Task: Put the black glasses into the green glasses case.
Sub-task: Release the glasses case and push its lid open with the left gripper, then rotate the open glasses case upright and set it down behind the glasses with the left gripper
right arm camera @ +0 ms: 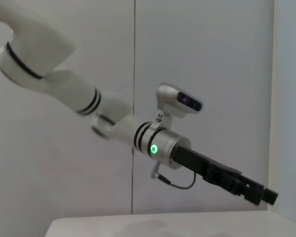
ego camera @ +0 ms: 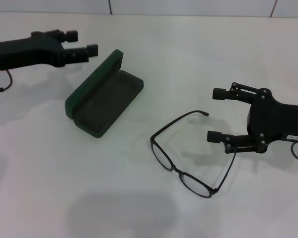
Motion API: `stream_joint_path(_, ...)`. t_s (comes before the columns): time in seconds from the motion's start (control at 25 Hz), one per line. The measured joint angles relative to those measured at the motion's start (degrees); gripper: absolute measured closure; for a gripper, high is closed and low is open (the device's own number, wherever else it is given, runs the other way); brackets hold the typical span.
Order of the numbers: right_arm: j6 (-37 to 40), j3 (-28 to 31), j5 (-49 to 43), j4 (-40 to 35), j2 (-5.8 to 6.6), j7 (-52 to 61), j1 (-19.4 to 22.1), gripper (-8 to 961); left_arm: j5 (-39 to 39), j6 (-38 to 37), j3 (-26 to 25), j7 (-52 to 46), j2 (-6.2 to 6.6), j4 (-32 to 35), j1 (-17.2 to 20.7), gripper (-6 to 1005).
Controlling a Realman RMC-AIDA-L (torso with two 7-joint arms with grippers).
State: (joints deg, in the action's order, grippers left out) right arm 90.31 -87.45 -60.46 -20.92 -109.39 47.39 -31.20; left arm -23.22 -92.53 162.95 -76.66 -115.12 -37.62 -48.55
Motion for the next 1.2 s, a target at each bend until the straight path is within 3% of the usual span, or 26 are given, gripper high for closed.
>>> stream_joint_path(0.12, -0.3, 0.0, 0.0, 0.2, 0.1, 0.0, 0.0, 63, 7.6, 1.4, 0.0, -3.4, -1.25, -4.0, -3.0, 154)
stream_joint_path(0.36, -1.5, 0.0, 0.0, 0.1, -0.04, -0.3, 0.0, 63, 14.4, 4.7, 0.1, -4.8, -4.26, -7.1, -5.9, 154)
stream_joint_path(0.88, -2.0, -0.1, -0.7, 0.0, -0.24, -0.7, 0.1, 64, 23.6, 14.5, 0.1, -11.0, -4.65, -3.4, -9.5, 155)
stream_joint_path(1.2, -2.0, 0.0, -0.8, 0.1, -0.6, -1.8, 0.4, 64, 24.0, 14.2, 0.1, -10.5, -4.4, -1.7, -9.9, 198)
